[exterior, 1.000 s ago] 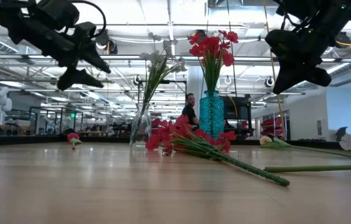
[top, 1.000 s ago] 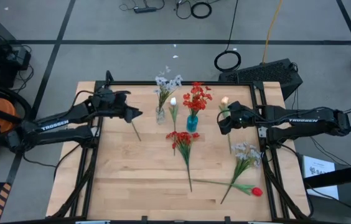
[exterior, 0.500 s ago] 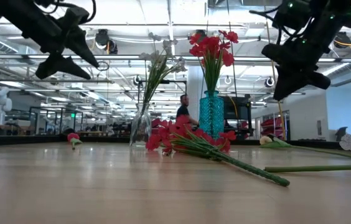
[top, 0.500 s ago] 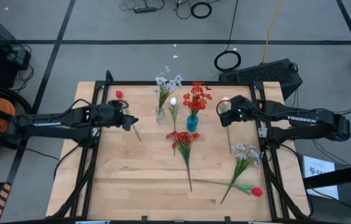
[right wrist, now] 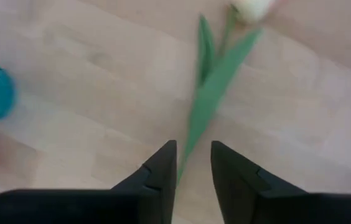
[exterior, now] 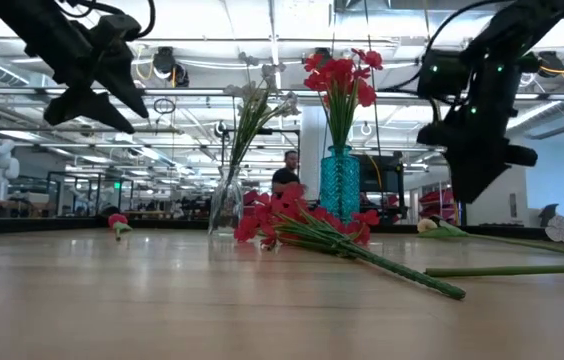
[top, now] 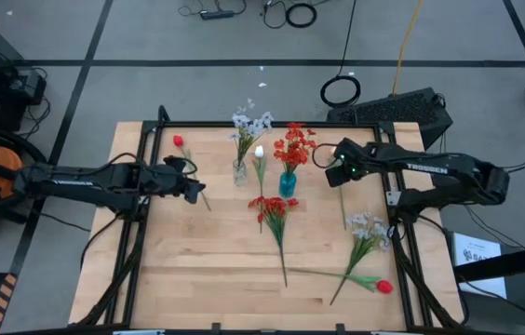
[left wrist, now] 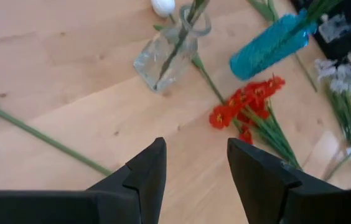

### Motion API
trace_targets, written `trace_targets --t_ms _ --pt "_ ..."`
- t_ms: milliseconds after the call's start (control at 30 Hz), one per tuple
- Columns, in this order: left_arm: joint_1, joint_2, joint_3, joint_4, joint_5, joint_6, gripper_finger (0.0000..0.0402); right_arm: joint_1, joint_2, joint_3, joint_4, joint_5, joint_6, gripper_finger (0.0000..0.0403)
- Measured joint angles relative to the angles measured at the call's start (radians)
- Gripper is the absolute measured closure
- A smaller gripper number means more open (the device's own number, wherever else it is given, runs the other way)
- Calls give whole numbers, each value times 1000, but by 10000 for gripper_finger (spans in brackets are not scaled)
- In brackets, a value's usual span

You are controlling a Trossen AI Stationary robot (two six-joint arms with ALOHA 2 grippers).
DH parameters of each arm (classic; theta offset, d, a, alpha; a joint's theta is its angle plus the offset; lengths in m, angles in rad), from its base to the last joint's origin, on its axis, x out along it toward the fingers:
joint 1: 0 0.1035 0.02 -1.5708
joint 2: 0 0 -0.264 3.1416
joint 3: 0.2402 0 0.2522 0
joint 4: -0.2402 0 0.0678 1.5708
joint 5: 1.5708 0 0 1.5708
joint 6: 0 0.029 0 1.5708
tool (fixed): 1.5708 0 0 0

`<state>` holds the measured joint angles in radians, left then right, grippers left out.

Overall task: Sort flowers into vase by color
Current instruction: Put the yellow tulip into the transparent vase

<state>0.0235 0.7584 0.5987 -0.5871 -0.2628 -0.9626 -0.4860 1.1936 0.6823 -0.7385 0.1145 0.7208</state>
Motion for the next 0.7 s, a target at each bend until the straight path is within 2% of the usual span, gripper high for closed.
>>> trace_targets --t_ms 233,400,567,700 --pt "0 31 0 1 20 0 227 -9 117 0 22 -12 0 263" --pt "0 34 0 2 22 1 227 -4 209 0 23 -17 0 247" --pt "0 34 0 1 22 31 227 -2 275 0 50 -69 11 250" --pt "0 34 0 1 22 34 227 16 300 5 64 -63 41 280"
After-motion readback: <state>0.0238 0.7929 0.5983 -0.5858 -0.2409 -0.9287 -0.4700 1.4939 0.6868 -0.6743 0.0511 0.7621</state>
